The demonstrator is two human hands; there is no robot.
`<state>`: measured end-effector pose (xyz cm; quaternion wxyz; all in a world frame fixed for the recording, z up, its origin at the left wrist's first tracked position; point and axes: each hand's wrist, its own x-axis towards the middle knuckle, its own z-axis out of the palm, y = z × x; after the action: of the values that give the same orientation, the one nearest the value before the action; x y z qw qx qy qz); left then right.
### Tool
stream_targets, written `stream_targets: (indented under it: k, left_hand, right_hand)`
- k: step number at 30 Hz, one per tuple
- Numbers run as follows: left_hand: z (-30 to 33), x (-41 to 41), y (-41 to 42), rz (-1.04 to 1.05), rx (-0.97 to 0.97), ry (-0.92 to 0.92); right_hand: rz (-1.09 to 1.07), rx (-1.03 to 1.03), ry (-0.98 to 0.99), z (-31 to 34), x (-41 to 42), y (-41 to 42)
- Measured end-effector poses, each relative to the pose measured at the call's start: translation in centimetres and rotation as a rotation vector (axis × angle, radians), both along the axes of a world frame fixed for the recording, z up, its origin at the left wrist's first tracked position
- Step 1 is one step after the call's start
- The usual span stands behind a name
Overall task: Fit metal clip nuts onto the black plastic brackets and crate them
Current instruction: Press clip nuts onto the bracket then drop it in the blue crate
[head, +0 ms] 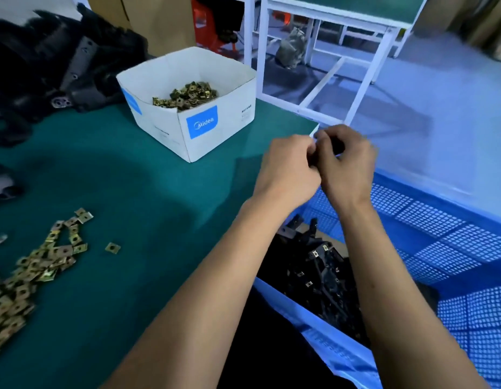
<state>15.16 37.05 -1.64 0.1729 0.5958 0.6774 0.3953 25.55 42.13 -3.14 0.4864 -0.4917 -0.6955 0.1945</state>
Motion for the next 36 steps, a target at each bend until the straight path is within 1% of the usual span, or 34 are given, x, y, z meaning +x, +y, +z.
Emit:
stream_targets:
  k: [3,6,8,12,15,17,18,20,21,22,24,26,30,33,35,36]
  left_hand:
    - [2.0,-4.2,-2.7,0.053,0.159,-0.073]
    - [2.6,-9.2,-7.0,0.197,0.215,-0.136]
    - [2.5,-12.9,-10.7,0.341,0.217,-0.109]
    - [1.3,-20.2,-19.3,0.647,0.195,0.079]
    - [0.0,-24.4,-25.7,0.836,0.142,0.13]
    - [-0.9,-26.6,-30.0,0.945,0.118,0.169]
    - [-1.3,-27.4,-31.8,0.997,0.114,0.176]
    - [-1.9,-29.0,-35.2,1.14,0.144,0.175]
    - [-2.1,-29.8,-36.3,1.218,0.173,0.165]
    - [-2.3,-30.5,-37.2,1.303,0.214,0.133]
    - [-2.5,-31.4,-37.8,1.436,0.305,0.005]
    - [-2.8,-32.0,-37.6,1.476,0.314,-0.078]
    - [-3.2,-32.9,-37.9,1.444,0.271,-0.256]
    - [-2.9,-33.2,-38.2,1.438,0.209,-0.319]
    - [-2.6,-33.2,-38.3,1.406,0.235,-0.451]
    - [-2.4,-33.3,-38.4,1.376,0.29,-0.555]
  right_hand:
    - [0.093,0.173,-0.021,3.4,-4.0,-2.0]
    - [0.254,0.213,-0.042,4.6,-10.1,-5.1]
    - [0.395,0.204,-0.085,4.6,-14.9,-7.8]
    - [0.678,0.167,-0.266,3.9,-24.8,-14.6]
    - [0.842,0.216,-0.316,3.2,-30.7,-19.9]
    - [0.9,0.302,-0.385,2.6,-34.2,-23.1]
    - [0.89,0.364,-0.444,2.3,-35.7,-24.2]
    - [0.853,0.463,-0.613,1.8,-38.9,-26.2]
    - [0.849,0.475,-0.714,1.6,-40.3,-26.8]
    - [0.862,0.474,-0.819,1.4,-41.8,-27.4]
    - [0.9,0.483,-1.011,0.9,-44.2,-28.5]
    - [0.92,0.51,-1.071,0.5,-46.1,-29.5]
    - [0.933,0.562,-1.007,0.7,-48.4,-32.0]
    - [0.956,0.543,-0.969,0.7,-48.6,-32.8]
    - [0.963,0.504,-0.881,1.0,-48.3,-33.2]
    - [0.976,0.462,-0.811,1.3,-48.2,-33.4]
